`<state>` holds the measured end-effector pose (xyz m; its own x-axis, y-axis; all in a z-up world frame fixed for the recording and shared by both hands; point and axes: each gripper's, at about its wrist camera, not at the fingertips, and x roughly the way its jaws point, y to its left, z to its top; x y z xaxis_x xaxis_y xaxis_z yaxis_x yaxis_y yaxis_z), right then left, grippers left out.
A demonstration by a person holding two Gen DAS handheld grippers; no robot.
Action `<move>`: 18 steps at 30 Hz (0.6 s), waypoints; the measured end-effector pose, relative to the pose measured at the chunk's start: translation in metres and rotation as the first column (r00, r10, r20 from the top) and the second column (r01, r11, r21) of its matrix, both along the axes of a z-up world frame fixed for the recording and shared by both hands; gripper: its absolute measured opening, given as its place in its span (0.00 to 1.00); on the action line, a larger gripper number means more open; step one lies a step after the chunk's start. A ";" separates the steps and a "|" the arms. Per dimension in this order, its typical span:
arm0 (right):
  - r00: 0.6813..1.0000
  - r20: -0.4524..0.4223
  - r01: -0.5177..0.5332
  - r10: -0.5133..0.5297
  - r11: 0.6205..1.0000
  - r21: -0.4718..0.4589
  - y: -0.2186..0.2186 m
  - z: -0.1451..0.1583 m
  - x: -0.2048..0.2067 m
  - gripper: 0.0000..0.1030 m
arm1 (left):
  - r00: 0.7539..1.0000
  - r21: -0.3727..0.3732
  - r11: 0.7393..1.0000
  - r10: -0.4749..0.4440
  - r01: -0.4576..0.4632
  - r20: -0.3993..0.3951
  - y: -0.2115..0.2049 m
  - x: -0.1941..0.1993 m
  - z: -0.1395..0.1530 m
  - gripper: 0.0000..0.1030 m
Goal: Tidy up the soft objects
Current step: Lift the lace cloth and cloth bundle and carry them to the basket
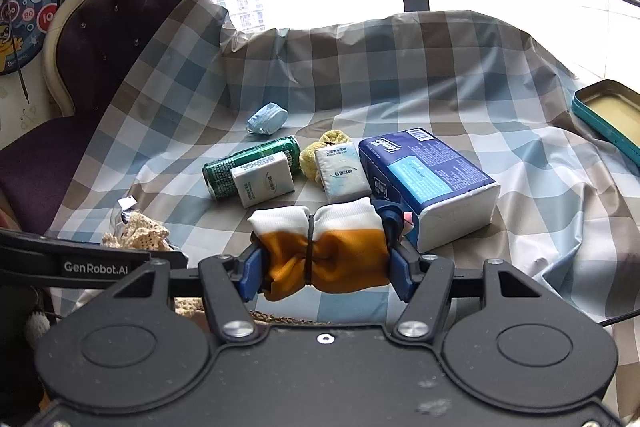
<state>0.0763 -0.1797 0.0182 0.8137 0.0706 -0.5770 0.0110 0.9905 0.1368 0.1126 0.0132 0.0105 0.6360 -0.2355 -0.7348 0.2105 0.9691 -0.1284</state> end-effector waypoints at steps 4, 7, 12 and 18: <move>0.999 0.030 0.010 -0.011 1.000 0.015 -0.004 0.011 -0.027 0.59 | 1.000 -0.014 1.000 -0.007 0.007 0.003 -0.001 -0.019 0.004 0.55; 0.999 0.049 0.017 -0.019 0.999 0.038 -0.008 0.019 -0.048 0.59 | 1.000 -0.023 1.000 -0.013 0.013 0.009 -0.002 -0.033 0.007 0.55; 0.997 0.070 0.021 -0.025 0.998 0.061 -0.014 0.027 -0.077 0.60 | 1.000 -0.038 0.999 -0.015 0.015 -0.001 -0.002 -0.053 0.007 0.55; 0.997 0.071 0.028 -0.034 0.996 0.089 -0.016 0.028 -0.097 0.60 | 0.998 -0.067 0.998 -0.021 0.017 -0.054 -0.003 -0.067 -0.004 0.56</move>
